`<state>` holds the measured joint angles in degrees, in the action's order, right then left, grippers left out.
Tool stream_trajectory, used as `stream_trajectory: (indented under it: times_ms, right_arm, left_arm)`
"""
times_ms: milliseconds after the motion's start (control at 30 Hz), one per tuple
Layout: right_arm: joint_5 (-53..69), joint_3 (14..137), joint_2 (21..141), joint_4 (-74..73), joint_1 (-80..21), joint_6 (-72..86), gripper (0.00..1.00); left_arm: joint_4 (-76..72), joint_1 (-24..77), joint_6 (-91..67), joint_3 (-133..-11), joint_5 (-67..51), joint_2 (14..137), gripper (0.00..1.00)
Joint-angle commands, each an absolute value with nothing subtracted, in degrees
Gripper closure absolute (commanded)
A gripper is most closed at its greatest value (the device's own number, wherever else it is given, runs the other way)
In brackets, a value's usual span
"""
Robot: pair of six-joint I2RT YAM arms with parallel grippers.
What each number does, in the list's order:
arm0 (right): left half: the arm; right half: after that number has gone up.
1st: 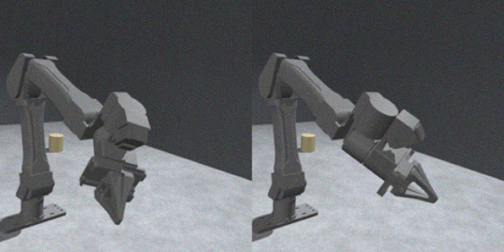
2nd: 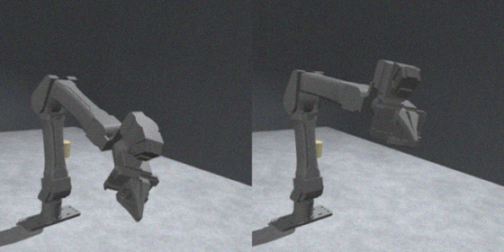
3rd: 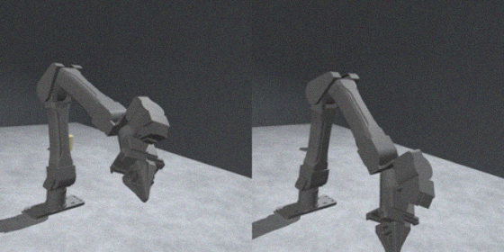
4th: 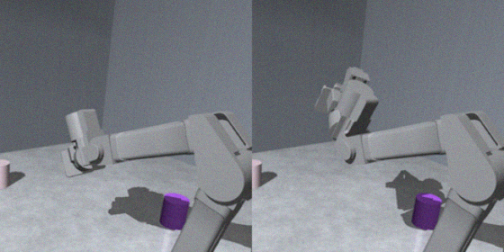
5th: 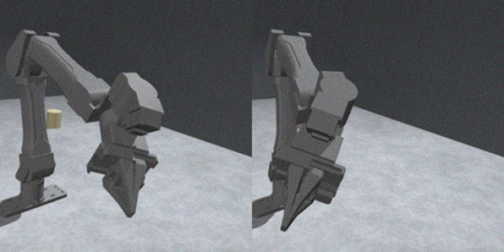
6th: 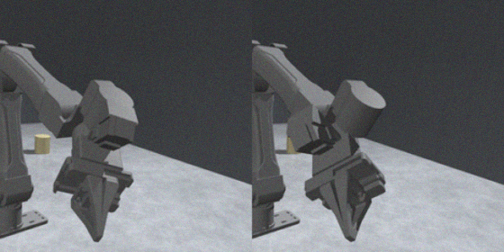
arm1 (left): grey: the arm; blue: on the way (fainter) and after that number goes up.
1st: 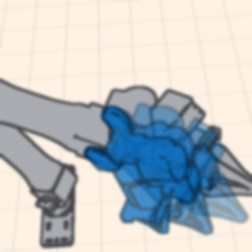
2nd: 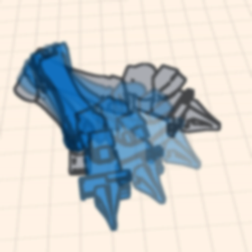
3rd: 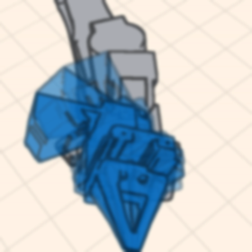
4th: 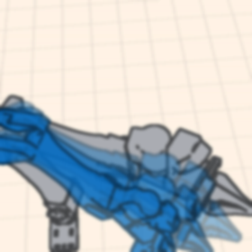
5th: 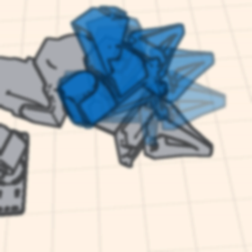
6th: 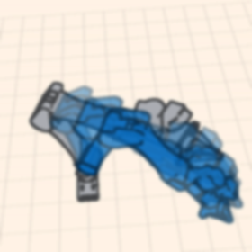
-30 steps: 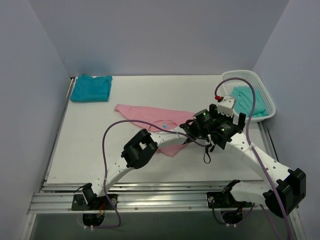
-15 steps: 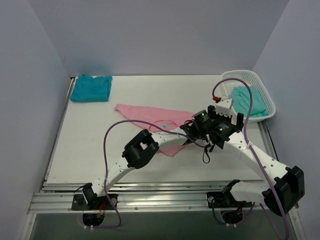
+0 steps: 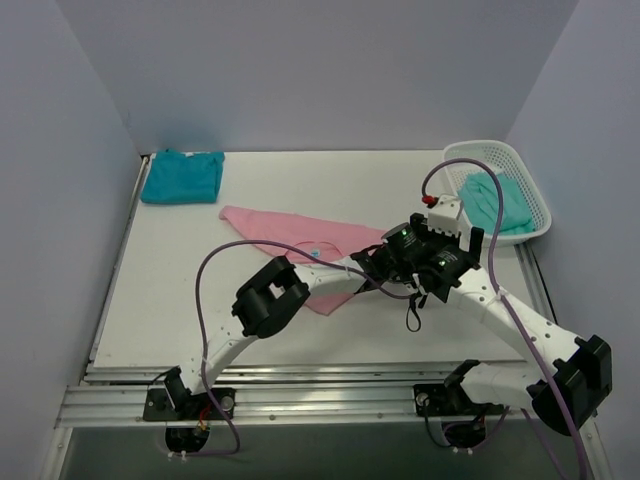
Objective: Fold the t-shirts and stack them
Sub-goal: Flatten the tshirt out
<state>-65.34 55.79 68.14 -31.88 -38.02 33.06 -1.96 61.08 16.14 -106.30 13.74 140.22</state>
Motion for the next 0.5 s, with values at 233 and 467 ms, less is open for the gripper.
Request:
stream_trajectory:
  times_ms: [233,467]
  right_arm:
    - [-59.5,55.9,71.3,-20.1,-39.2,38.3,0.00]
    - [-59.3,55.9,71.7,-20.0,-39.2,38.2,0.00]
  left_arm:
    - [-0.1,68.5,19.4,-107.6,15.4,127.8,0.88]
    - [2.6,68.4,19.7,-109.4,16.3,127.9,0.81]
